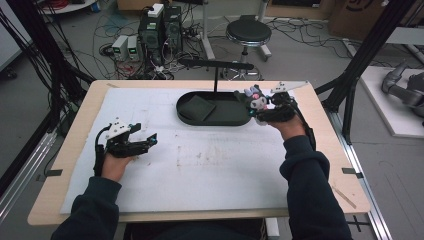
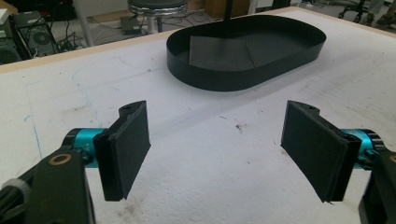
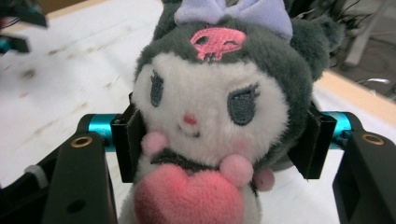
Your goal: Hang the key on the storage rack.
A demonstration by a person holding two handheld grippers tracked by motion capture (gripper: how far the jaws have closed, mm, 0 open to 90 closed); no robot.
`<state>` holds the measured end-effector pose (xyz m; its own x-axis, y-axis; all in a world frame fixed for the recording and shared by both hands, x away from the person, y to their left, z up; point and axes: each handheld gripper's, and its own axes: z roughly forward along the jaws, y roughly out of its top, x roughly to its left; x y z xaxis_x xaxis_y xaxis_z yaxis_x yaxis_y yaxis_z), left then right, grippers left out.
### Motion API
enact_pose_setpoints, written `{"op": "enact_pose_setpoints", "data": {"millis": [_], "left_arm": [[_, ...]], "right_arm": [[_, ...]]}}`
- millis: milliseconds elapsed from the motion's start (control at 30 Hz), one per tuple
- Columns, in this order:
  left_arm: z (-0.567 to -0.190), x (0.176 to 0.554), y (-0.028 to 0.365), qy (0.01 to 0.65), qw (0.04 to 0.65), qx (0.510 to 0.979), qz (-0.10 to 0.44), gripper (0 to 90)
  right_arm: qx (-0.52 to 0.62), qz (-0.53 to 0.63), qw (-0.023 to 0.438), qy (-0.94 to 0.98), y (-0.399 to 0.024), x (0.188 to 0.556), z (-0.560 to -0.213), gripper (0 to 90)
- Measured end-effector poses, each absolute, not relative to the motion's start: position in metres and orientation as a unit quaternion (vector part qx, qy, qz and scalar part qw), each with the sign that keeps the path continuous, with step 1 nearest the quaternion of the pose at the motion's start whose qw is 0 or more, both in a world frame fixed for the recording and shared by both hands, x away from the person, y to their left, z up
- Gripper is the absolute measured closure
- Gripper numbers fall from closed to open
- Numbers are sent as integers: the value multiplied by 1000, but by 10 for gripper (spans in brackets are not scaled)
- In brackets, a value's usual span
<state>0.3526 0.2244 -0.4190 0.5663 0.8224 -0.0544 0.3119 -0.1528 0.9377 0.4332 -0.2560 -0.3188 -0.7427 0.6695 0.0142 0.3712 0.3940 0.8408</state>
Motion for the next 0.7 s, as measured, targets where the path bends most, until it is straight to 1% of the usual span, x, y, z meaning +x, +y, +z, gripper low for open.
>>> {"op": "enact_pose_setpoints", "data": {"millis": [100,200,333,500,700], "left_arm": [[-418,352,226,394,522,715,247,235],[-418,352,226,396,522,714,249,234],[-418,353,226,394,520,716,247,234],[-419,353,226,395,521,716,245,235],[-419,353,226,397,521,715,243,235]], "right_arm": [[321,438,187,818,-253,446,-310,330],[325,436,196,816,-250,459,-301,330],[337,424,206,815,-247,477,-294,331],[355,424,208,807,-245,496,-290,331],[378,417,243,790,-242,511,-286,331]]}}
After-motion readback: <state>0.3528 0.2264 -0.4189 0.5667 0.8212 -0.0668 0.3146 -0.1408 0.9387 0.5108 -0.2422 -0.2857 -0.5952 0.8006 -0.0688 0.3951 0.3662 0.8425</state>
